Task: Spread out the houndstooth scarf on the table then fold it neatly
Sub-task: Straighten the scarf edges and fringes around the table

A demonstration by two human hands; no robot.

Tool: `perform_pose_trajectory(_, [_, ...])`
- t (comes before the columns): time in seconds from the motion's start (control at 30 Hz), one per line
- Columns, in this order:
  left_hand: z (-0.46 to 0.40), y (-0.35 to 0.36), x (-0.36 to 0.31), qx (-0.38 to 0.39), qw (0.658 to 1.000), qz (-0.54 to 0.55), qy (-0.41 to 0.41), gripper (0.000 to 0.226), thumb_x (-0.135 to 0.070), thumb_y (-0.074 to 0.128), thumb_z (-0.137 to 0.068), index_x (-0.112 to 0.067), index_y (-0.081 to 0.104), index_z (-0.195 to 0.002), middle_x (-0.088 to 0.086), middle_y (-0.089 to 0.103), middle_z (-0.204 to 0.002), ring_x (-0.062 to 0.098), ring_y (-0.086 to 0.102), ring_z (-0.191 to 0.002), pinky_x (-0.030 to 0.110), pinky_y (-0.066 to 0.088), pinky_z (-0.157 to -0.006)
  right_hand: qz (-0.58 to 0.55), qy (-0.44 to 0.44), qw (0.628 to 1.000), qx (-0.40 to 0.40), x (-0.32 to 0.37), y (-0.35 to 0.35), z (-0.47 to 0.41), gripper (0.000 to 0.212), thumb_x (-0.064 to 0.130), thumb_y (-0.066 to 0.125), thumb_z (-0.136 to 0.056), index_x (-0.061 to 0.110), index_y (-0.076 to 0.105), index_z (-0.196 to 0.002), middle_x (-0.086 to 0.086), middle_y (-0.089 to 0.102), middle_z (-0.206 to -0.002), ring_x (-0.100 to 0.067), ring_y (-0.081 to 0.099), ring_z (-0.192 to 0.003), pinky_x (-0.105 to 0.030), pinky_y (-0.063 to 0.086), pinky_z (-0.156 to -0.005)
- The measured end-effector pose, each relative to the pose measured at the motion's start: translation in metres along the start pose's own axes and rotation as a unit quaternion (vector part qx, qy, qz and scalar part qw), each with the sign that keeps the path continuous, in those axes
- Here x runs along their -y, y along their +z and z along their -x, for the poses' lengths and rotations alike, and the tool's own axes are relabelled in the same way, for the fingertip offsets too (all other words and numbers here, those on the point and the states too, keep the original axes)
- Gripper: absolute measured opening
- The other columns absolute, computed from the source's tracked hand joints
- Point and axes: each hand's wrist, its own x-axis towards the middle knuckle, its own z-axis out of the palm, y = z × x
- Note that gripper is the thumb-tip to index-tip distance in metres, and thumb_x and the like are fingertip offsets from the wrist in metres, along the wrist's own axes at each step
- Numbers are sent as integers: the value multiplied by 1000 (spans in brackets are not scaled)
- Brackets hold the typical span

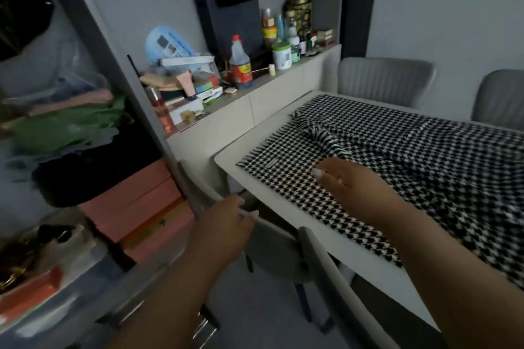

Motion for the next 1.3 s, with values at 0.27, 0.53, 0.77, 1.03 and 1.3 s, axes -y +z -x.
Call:
perform_pose_trajectory(0.27, [-102,-14,37,55,996,24,65,44,-43,48,-95,-19,48,-132,4,64,-111,19,60,-98,36,50,-87,47,108,993,-19,9,31,-48,59,64,32,-89,24,53,-128,2,62,-116,-12,58,-96,-30,48,-79])
perform_pose_trajectory(0.53, [-195,3,49,88,990,8,107,46,-43,51,-95,-18,48,-133,0,64,-102,14,58,-91,30,48,-79,44,210,977,-3,-24,52,-117,53,60,35,-93,24,53,-126,-1,62,-113,-14,60,-89,-32,52,-78])
perform_pose_trajectory(0.77, [-263,27,50,119,984,-32,130,47,-41,49,-96,-15,49,-135,3,58,-119,14,57,-99,28,45,-83,32,299,953,39,-92,76,-178,57,59,33,-95,18,50,-131,-5,57,-127,-21,56,-107,-31,45,-85])
perform_pose_trajectory(1.03, [-334,99,73,193,964,-97,153,54,-48,44,-96,-13,45,-138,8,36,-146,24,41,-128,39,38,-106,10,376,923,77,-167,105,-239,64,61,34,-93,19,41,-140,-9,41,-144,-26,44,-126,-38,40,-102])
perform_pose_trajectory(1.3, [-379,144,124,355,910,-160,142,59,-52,33,-98,-30,21,-152,0,1,-162,19,4,-149,38,13,-119,111,386,907,130,-200,128,-273,53,60,28,-94,42,27,-144,-6,6,-159,-29,4,-146,-48,14,-115])
